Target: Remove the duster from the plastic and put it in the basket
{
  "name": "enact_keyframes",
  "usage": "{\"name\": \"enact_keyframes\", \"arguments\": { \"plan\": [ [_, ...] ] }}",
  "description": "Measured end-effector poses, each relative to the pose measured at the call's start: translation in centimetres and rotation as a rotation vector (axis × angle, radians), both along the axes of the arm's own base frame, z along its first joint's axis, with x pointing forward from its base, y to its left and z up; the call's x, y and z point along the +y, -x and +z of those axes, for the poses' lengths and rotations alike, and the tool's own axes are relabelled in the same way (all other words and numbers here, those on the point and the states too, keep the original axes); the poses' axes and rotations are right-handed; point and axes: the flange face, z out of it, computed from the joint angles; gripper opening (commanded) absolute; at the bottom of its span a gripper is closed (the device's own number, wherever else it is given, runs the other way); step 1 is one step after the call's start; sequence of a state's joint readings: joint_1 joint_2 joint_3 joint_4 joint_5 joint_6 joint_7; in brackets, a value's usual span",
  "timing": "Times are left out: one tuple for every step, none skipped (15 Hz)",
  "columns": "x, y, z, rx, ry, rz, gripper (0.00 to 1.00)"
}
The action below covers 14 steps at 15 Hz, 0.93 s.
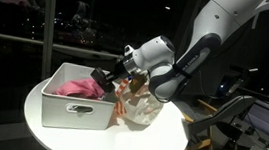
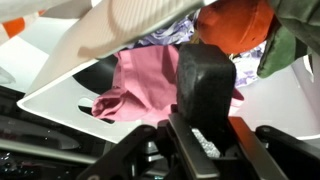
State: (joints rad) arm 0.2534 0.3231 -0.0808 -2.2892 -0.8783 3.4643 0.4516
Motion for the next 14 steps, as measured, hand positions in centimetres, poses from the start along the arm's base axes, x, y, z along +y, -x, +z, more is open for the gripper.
{"name": "enact_keyframes", "arguments": {
  "plan": [
    [0.3,-0.4,-0.6,0.013,0.008,0.004,0.70],
    [0.5,-0.6,-1.1,0.025,0.013,0.011,0.77],
    [0.7,-0.5,-1.6,0.037,0.010,0.019,0.84],
    [0.8,-0.3,-2.0,0.050,0.003,0.028,0.93],
    [0.9,0.0,-2.2,0.060,-0.004,0.036,0.99],
    [1.0,0.6,-2.5,0.074,-0.014,0.052,1.00],
    [1.2,1.4,-2.7,0.090,-0.025,0.067,1.00],
    [1.2,2.2,-2.9,0.106,-0.031,0.081,1.00],
    [1.1,3.1,-3.0,0.121,-0.032,0.089,1.00],
    [0.9,3.8,-2.8,0.131,-0.030,0.091,1.00],
    [0.7,4.6,-2.6,0.138,-0.026,0.092,1.00],
    [0.6,5.5,-2.4,0.148,-0.014,0.089,1.00],
    [0.5,6.4,-2.3,0.157,0.000,0.083,0.99],
    [0.5,7.2,-2.0,0.163,0.015,0.075,1.00]
  ]
}}
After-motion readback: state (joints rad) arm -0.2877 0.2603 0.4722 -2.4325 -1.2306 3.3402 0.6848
